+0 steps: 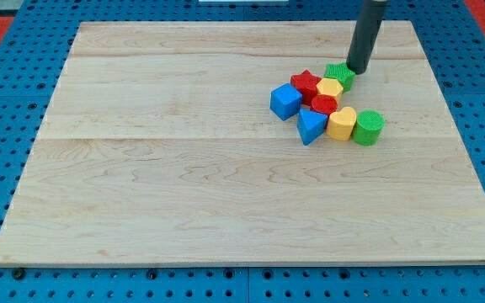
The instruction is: Push the red circle toward the bottom right of the board
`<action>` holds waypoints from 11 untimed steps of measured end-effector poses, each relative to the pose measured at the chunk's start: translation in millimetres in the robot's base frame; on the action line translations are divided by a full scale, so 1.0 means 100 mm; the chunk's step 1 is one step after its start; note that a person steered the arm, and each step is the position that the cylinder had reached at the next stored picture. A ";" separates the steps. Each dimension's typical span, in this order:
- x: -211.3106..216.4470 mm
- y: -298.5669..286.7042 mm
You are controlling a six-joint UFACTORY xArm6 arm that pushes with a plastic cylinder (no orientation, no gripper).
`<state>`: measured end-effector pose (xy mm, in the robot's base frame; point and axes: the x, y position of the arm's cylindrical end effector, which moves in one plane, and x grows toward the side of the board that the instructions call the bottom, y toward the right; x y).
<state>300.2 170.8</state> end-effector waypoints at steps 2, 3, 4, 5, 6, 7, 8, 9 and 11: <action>-0.12 -0.48; -0.01 -0.72; 0.21 -0.72; 0.46 -0.72; 0.61 -0.63; 0.61 -0.53; 0.62 -0.56; 0.92 -0.57; 1.42 -0.59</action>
